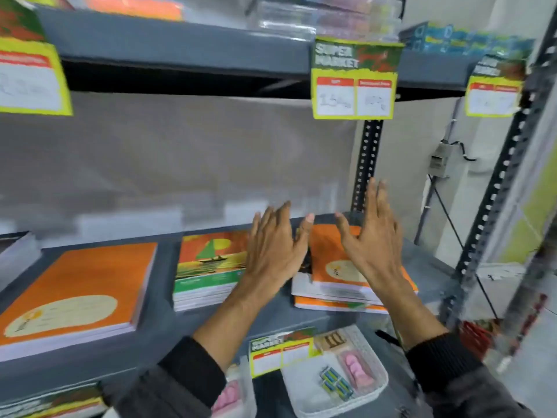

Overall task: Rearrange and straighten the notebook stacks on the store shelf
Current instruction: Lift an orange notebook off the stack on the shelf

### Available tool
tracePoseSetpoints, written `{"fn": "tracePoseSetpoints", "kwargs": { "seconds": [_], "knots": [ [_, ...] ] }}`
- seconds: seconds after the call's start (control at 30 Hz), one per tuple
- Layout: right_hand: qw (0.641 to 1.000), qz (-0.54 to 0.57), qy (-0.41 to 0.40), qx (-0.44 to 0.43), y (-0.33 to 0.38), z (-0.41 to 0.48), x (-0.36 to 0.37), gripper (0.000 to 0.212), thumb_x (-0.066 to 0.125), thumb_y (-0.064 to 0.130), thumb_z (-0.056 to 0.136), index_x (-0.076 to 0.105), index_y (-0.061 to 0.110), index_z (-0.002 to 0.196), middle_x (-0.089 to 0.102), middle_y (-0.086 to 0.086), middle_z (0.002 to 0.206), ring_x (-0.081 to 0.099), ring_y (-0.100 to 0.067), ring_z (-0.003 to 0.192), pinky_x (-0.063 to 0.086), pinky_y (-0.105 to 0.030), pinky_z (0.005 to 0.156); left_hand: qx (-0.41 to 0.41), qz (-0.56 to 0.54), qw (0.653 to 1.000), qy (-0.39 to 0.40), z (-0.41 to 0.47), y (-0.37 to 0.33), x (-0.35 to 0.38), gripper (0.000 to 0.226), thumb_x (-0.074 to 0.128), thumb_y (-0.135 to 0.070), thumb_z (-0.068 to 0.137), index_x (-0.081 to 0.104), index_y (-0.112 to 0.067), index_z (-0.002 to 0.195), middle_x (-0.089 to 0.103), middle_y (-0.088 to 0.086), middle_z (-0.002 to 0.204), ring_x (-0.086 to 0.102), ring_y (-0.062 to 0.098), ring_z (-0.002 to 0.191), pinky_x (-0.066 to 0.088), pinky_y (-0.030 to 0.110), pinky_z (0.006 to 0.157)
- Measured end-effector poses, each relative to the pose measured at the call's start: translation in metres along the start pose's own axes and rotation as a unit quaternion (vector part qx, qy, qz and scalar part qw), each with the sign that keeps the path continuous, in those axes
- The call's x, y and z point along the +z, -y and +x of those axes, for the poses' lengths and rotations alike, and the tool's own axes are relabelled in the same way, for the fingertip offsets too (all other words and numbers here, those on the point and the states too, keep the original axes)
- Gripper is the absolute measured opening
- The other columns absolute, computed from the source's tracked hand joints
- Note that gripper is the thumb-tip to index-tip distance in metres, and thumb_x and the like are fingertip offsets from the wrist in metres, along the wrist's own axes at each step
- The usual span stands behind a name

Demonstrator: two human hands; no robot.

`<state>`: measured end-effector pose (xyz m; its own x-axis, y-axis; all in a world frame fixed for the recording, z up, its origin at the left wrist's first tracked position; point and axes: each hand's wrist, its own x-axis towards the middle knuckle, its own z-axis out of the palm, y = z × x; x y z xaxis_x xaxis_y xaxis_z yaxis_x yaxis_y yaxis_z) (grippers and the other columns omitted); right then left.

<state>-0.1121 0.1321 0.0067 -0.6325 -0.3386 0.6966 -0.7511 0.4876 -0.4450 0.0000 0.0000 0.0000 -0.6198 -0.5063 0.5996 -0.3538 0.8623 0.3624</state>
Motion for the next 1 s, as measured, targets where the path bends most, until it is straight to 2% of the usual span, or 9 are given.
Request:
{"fn": "tracePoseSetpoints", "kwargs": {
  "seconds": [0.13, 0.2, 0.37, 0.47, 0.6, 0.7, 0.8, 0.87, 1.0],
  "knots": [
    [0.976, -0.054, 0.143, 0.157, -0.06, -0.013, -0.005, 0.097, 0.054, 0.055, 0.094, 0.002, 0.011, 0.162, 0.021, -0.018, 0.167, 0.024, -0.035, 0.152, 0.024, -0.054, 0.118, -0.024, 0.01, 0.985, 0.169, -0.013, -0.027, 0.041, 0.074, 0.024, -0.061, 0.098, 0.034, -0.007, 0.147, 0.043, 0.021, 0.153, 0.031, 0.033, 0.146, 0.013, 0.047, 0.123],
    [0.962, -0.009, 0.199, 0.19, -0.076, -0.021, -0.002, 0.098, 0.061, 0.052, 0.092, 0.006, 0.008, 0.161, 0.043, -0.021, 0.155, 0.042, -0.039, 0.141, 0.036, -0.052, 0.112, -0.04, -0.004, 0.983, 0.181, -0.017, -0.036, 0.055, 0.066, 0.04, -0.056, 0.097, 0.043, -0.004, 0.138, 0.052, 0.021, 0.144, 0.044, 0.036, 0.136, 0.026, 0.047, 0.118],
    [0.967, 0.108, 0.147, 0.179, -0.095, -0.028, 0.009, 0.078, 0.075, 0.042, 0.084, 0.036, 0.016, 0.147, 0.061, -0.01, 0.137, 0.06, -0.035, 0.122, 0.05, -0.047, 0.097, -0.116, -0.146, 0.976, 0.116, -0.02, -0.048, 0.062, 0.066, 0.072, -0.025, 0.088, 0.038, -0.019, 0.144, 0.055, 0.009, 0.142, 0.052, 0.03, 0.129, 0.048, 0.044, 0.104],
    [0.946, 0.203, 0.14, 0.213, -0.102, -0.025, 0.01, 0.075, 0.082, 0.035, 0.08, 0.04, 0.021, 0.139, 0.062, -0.005, 0.127, 0.062, -0.026, 0.112, 0.051, -0.043, 0.092, -0.118, -0.284, 0.95, 0.054, -0.018, -0.052, 0.056, 0.067, 0.07, -0.001, 0.086, 0.041, -0.035, 0.135, 0.058, 0.006, 0.137, 0.058, 0.024, 0.123, 0.054, 0.044, 0.099],
    [0.927, 0.289, 0.114, 0.208, -0.095, -0.024, -0.002, 0.077, 0.087, 0.034, 0.074, 0.043, 0.029, 0.138, 0.067, 0.0, 0.118, 0.068, -0.021, 0.107, 0.056, -0.049, 0.092, -0.095, -0.485, 0.869, -0.01, -0.023, -0.053, 0.037, 0.052, 0.058, 0.01, 0.09, 0.055, -0.033, 0.118, 0.071, 0.003, 0.119, 0.071, 0.012, 0.102, 0.061, 0.037, 0.081],
    [0.919, 0.355, 0.062, 0.16, -0.058, -0.03, -0.019, 0.066, 0.081, 0.063, 0.065, 0.047, 0.057, 0.121, 0.065, 0.036, 0.116, 0.064, 0.014, 0.105, 0.054, -0.027, 0.086, -0.074, -0.58, 0.809, -0.069, -0.027, -0.035, 0.007, 0.051, 0.057, 0.014, 0.089, 0.061, -0.032, 0.109, 0.075, -0.003, 0.117, 0.07, 0.011, 0.106, 0.058, 0.029, 0.08],
    [0.897, 0.429, 0.018, 0.106, -0.005, -0.038, -0.02, 0.066, 0.078, 0.059, 0.075, 0.048, 0.049, 0.133, 0.057, 0.031, 0.137, 0.066, -0.004, 0.118, 0.057, -0.033, 0.088, -0.065, -0.648, 0.749, -0.12, -0.035, -0.002, -0.034, 0.048, 0.06, 0.012, 0.089, 0.066, -0.033, 0.104, 0.07, -0.004, 0.127, 0.065, 0.019, 0.12, 0.06, 0.037, 0.087],
    [0.871, 0.486, 0.002, 0.073, 0.033, -0.044, -0.008, 0.063, 0.079, 0.039, 0.083, 0.049, 0.035, 0.138, 0.057, 0.021, 0.141, 0.064, -0.008, 0.122, 0.058, -0.026, 0.089, -0.049, -0.65, 0.744, -0.147, -0.043, 0.022, -0.064, 0.045, 0.06, 0.01, 0.09, 0.066, -0.032, 0.103, 0.066, -0.004, 0.134, 0.062, 0.021, 0.125, 0.058, 0.042, 0.091],
    [0.818, 0.572, 0.024, 0.051, 0.12, -0.064, 0.029, 0.063, 0.073, 0.006, 0.087, 0.048, 0.03, 0.139, 0.057, 0.007, 0.146, 0.059, -0.012, 0.131, 0.054, -0.027, 0.099, -0.032, -0.565, 0.803, -0.187, -0.069, 0.091, -0.13, 0.04, 0.059, 0.009, 0.092, 0.064, -0.029, 0.107, 0.061, -0.004, 0.14, 0.058, 0.014, 0.128, 0.055, 0.034, 0.096]
  ]
}}
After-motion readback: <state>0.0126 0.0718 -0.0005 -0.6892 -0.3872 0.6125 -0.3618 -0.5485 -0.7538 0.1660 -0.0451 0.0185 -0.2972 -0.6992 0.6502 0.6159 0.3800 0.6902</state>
